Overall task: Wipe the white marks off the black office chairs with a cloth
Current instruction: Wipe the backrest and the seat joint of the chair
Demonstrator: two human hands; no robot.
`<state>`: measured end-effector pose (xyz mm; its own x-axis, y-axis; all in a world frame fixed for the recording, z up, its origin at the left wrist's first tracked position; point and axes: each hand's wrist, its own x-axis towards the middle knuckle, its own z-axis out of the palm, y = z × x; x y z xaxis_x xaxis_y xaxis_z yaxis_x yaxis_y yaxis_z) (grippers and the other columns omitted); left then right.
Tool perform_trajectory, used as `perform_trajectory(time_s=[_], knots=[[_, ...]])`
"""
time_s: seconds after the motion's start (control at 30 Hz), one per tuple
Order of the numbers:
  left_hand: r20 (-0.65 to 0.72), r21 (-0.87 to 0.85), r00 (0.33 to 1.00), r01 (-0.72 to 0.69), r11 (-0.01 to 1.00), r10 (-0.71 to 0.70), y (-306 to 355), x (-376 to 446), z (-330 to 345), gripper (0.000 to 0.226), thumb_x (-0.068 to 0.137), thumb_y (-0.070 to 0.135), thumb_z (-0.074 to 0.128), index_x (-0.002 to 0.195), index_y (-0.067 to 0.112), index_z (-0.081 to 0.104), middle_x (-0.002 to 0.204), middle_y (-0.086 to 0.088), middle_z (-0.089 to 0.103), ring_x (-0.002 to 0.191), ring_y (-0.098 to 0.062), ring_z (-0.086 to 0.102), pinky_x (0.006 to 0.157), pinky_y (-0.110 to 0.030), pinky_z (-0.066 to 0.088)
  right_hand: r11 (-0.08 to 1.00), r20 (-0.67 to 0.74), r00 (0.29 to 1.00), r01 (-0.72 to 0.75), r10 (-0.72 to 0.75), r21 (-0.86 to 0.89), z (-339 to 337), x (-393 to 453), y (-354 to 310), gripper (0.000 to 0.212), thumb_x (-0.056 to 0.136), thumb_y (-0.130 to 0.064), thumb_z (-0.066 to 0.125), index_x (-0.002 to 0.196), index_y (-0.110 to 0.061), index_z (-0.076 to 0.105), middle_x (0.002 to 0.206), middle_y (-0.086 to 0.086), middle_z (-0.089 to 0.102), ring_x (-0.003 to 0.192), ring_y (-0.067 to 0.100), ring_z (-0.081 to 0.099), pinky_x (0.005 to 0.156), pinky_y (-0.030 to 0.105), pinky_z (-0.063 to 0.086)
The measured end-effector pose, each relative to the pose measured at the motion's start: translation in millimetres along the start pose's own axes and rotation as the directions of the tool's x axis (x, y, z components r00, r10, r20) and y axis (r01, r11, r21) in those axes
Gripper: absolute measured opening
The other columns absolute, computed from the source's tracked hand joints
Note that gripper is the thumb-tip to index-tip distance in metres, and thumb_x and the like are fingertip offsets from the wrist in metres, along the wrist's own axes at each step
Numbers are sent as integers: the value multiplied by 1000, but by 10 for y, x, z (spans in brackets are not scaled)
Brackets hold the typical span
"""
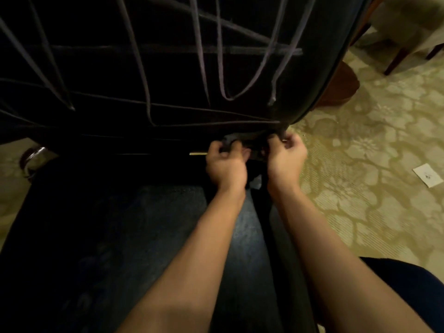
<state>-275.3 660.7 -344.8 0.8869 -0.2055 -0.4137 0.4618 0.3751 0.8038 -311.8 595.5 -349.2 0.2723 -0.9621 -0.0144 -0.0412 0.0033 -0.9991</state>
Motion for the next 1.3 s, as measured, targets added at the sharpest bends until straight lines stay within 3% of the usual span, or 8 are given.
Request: perform_trajectory(time_s=[0.2, 0.37, 0.57, 0.67, 0.83, 0.97, 1.17, 1.3], knots=[[73, 2, 997, 41, 999, -41, 102, -63, -103, 17, 93, -13, 55, 108, -5, 54, 74, -13, 60, 54, -3, 65, 65, -19, 59, 986, -111, 992, -46, 64, 159, 109, -95, 84, 12, 75, -22, 58, 84, -20, 50, 67, 3, 52, 61, 16, 50, 62, 38, 44], [-89, -11, 995, -42, 999, 41, 342, 132, -434, 14, 95, -8, 54, 108, -3, 55, 72, -12, 62, 66, -15, 67, 68, -23, 60, 973, 48, 994, -102, 94, 206, 489, -432, 110, 18, 80, -9, 62, 79, -23, 50, 68, -7, 56, 67, 9, 55, 74, 41, 50], [25, -6, 999, 48, 999, -48, 152, -9, -116, 12, 96, -8, 55, 104, 0, 50, 73, -14, 59, 56, -8, 66, 65, -21, 60, 996, -18, 999, -46, 47, 72, 12, -143, 56, 17, 84, -9, 63, 77, -21, 52, 63, -3, 51, 58, 10, 55, 68, 41, 51], [75, -19, 993, 87, 996, -86, -16, -168, 99, 11, 98, -5, 54, 106, 0, 50, 74, -13, 60, 55, -5, 66, 68, -22, 60, 987, -83, 989, 111, -121, -116, -218, -8, 14, 14, 84, -14, 60, 78, -24, 52, 66, -1, 51, 61, 10, 50, 65, 41, 47], [91, 100, 992, 76, 992, -85, -55, -132, 85, 7, 99, -1, 55, 103, 1, 50, 74, -10, 63, 56, -4, 67, 66, -20, 60, 908, 34, 956, 286, -290, -305, -246, 38, 60, 17, 88, 0, 57, 87, -15, 49, 64, -12, 46, 56, -8, 47, 56, 9, 33], [85, 239, 976, 178, 955, -203, -14, -38, -15, 15, 99, -3, 52, 88, 6, 52, 75, -15, 62, 66, -16, 66, 56, -18, 58, 875, 135, 967, 252, -215, -413, -256, 33, 207, 21, 83, 1, 58, 82, -14, 43, 60, -10, 45, 54, -8, 47, 53, 14, 30], [125, 79, 992, -2, 997, -8, 65, -172, 37, 6, 97, -7, 55, 101, -2, 54, 75, -15, 61, 66, -12, 67, 71, -22, 60, 920, -3, 955, 285, -297, -270, -240, -40, -37, 8, 86, -2, 59, 91, -8, 58, 64, -13, 50, 57, -7, 49, 57, 15, 35], [78, 61, 997, 12, 998, -17, 60, -157, -23, 6, 97, -5, 56, 99, -1, 54, 78, -15, 60, 73, -16, 66, 76, -25, 61, 962, -26, 983, 174, -184, -211, -153, -89, -11, 8, 88, -4, 59, 92, -10, 56, 60, -13, 45, 51, -4, 46, 54, 12, 35]])
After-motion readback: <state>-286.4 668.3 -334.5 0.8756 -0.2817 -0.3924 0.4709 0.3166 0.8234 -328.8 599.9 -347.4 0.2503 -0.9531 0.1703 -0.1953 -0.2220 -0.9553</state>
